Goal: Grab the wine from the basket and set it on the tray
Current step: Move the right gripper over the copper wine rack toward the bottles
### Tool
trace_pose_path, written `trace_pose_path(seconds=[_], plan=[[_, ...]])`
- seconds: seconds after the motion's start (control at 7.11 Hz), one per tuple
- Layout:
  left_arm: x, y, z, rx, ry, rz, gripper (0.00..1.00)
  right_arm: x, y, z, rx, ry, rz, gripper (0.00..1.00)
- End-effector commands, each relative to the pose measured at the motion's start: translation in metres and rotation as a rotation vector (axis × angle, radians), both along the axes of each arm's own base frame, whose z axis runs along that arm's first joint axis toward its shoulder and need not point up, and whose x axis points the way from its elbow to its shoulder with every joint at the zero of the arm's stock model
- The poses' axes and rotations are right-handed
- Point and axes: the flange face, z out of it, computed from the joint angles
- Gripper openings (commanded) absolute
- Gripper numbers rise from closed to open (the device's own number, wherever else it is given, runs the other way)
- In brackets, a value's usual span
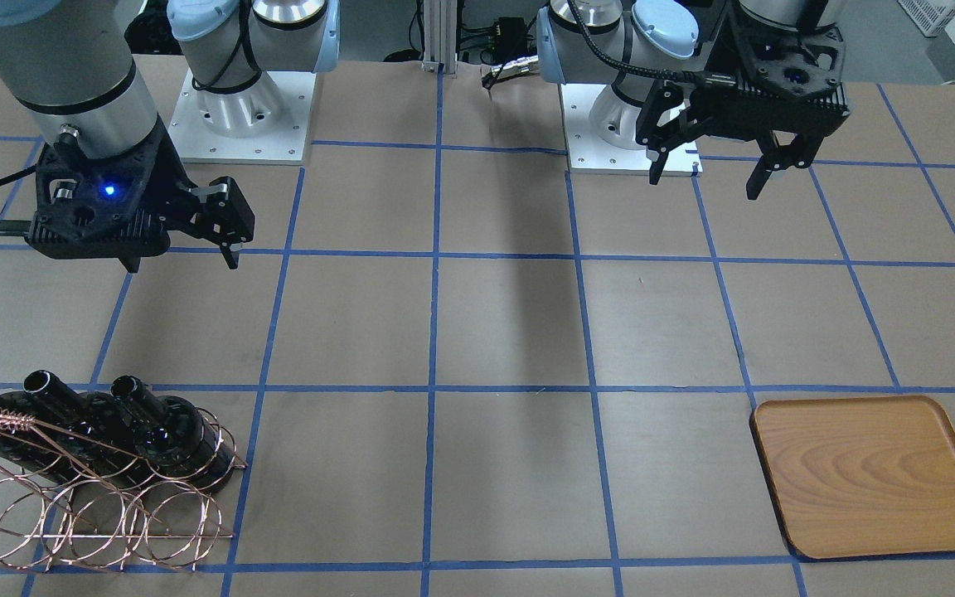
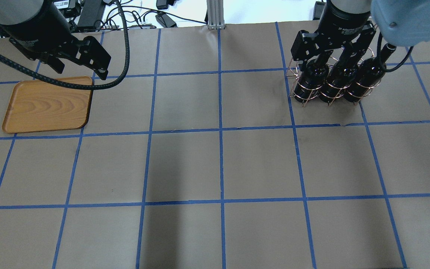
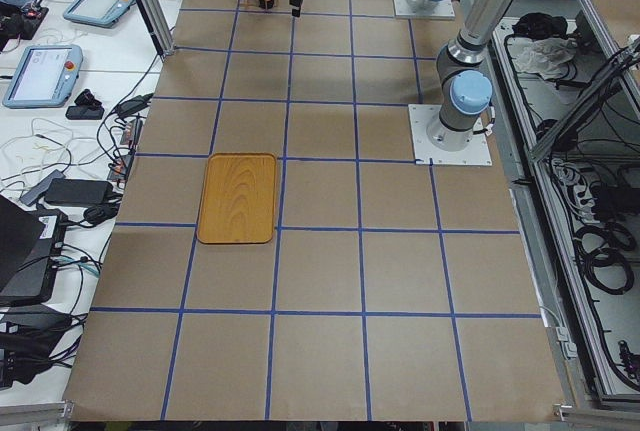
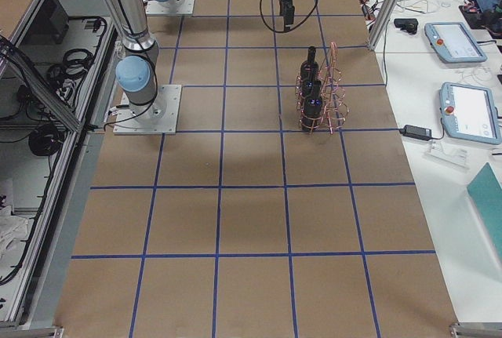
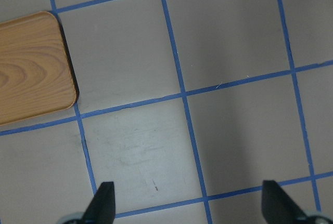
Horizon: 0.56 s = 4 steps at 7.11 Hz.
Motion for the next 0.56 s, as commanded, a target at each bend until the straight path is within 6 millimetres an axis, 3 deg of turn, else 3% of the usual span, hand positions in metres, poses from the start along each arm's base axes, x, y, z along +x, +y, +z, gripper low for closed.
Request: trace_pose_path(seconds=[0.0,0.42], plan=[[0.0,0.0,-0.0001,0.0,0.0,0.0,1.0,-0.0003,0.0,0.0002,-0.001,0.0,0.0,1.0],[0.0,0.0,-0.0001,0.0,0.0,0.0,1.0,-0.0012,0.0031,0.0062,-0.013,-0.001,-0.012,1.0]])
